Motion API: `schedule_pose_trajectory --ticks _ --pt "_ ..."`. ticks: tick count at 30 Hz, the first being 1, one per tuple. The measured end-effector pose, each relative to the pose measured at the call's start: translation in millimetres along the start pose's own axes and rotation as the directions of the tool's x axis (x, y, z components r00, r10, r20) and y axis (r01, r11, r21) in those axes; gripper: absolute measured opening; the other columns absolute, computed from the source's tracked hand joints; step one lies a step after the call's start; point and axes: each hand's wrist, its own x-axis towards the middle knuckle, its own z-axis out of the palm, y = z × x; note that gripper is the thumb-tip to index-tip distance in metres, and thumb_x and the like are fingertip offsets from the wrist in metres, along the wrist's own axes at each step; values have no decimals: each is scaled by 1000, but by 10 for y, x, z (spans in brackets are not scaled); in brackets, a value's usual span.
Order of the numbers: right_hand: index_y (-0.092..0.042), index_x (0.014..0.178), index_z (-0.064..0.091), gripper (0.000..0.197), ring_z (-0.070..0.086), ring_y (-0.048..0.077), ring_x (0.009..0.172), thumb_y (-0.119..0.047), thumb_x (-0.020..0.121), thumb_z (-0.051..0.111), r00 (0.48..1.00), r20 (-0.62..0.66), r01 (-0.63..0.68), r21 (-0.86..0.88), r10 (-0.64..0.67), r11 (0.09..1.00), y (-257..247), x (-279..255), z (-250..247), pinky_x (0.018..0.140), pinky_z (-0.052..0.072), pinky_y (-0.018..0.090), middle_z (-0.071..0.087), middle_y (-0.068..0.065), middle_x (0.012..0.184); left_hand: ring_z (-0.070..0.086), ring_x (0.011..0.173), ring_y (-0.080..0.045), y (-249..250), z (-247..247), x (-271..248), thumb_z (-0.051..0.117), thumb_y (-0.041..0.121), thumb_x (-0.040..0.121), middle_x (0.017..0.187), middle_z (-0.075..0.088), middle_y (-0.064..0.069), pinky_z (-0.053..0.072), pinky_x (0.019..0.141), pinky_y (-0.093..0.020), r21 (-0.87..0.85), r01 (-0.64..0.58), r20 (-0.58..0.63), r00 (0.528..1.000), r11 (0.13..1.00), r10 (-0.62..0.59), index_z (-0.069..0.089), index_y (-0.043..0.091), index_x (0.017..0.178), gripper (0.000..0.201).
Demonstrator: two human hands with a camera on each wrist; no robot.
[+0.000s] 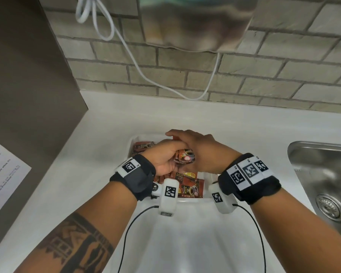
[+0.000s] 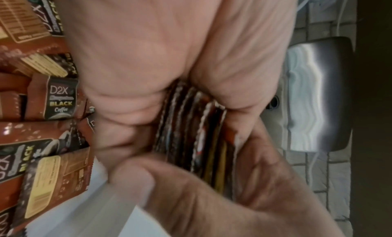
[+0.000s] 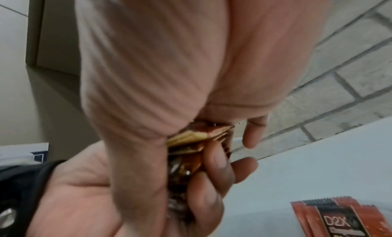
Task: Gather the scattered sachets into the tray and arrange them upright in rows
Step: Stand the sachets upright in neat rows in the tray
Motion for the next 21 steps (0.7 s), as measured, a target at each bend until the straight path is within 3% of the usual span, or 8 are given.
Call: schedule_pose_trajectory --ticks 3,6,10,14,21 --pt "-47 148 28 89 51 9 104 -30 78 79 995 -94 22 -23 -24 999 33 11 23 98 46 46 49 -8 121 64 69 -14 7 -10 -26 63 8 84 81 66 -6 46 58 -25 -34 -8 71 997 999 10 66 11 92 9" --pt "-45 137 38 72 51 10 109 -36 77 77 985 -155 77 32 -71 997 42 11 88 96 46 48 48 -9 119 66 87 -22 -2 -49 -10 60 -2 83 93 65 -13 49 69 -33 -176 -33 121 991 984 54 67 7 97 18" --pt "-37 128 39 69 53 10 107 -37 73 80 988 -134 79 1 -78 997 47 6 114 96 44 46 51 -9 119 62 96 -28 -46 -39 9 68 -4 74 101 61 -19 47 80 -38 -166 -60 118 990 984 80 69 1 98 24" --pt "-33 122 41 62 56 10 95 -34 71 76 984 -151 102 22 -97 995 40 3 102 88 47 43 53 -8 108 64 92 -24 -54 34 6 63 -5 74 96 60 -15 52 81 -34 -176 -59 106 991 983 79 65 0 98 25" --pt "-29 103 47 47 58 12 82 -28 64 74 969 -241 83 100 -57 991 2 -52 178 78 51 43 55 -6 97 61 89 -23 -95 122 -48 64 -1 66 92 57 -15 50 71 -31 -105 -90 98 990 990 100 59 2 109 43"
